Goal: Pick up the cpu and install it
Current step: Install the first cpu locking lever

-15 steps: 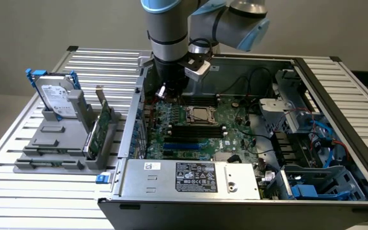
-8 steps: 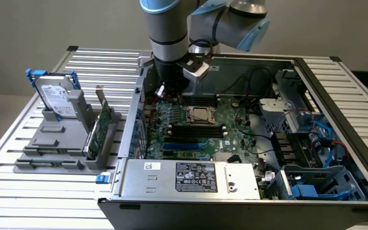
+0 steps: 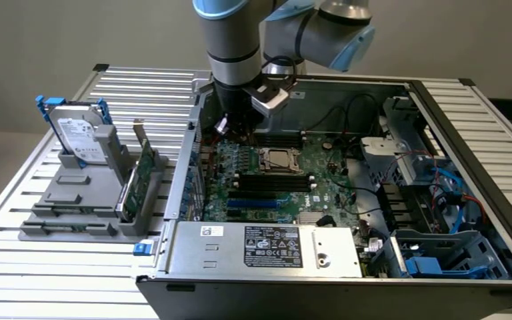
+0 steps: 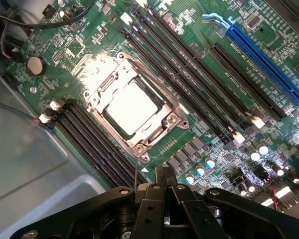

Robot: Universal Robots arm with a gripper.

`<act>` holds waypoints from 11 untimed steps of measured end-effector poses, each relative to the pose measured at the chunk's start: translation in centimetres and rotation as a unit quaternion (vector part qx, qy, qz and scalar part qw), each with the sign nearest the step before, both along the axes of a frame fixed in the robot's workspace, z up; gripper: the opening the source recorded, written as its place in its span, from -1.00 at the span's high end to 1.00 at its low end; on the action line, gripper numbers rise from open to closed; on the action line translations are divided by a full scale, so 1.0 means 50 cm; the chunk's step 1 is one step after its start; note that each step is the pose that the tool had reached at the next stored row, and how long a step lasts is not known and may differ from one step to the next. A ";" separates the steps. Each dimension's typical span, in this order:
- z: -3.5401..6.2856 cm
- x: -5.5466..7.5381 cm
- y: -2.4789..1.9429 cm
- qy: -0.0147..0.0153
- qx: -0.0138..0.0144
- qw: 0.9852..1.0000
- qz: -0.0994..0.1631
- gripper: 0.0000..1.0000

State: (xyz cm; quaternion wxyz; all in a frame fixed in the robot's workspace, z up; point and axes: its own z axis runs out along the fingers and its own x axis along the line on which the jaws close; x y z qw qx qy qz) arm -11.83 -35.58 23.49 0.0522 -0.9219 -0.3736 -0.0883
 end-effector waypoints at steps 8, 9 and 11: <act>0.002 -0.003 0.0000 0.013 0.013 0.999 -0.028 0.79; 0.002 -0.004 0.0000 0.015 0.015 0.999 -0.030 0.79; 0.002 -0.004 0.0000 0.019 0.020 0.999 -0.036 0.79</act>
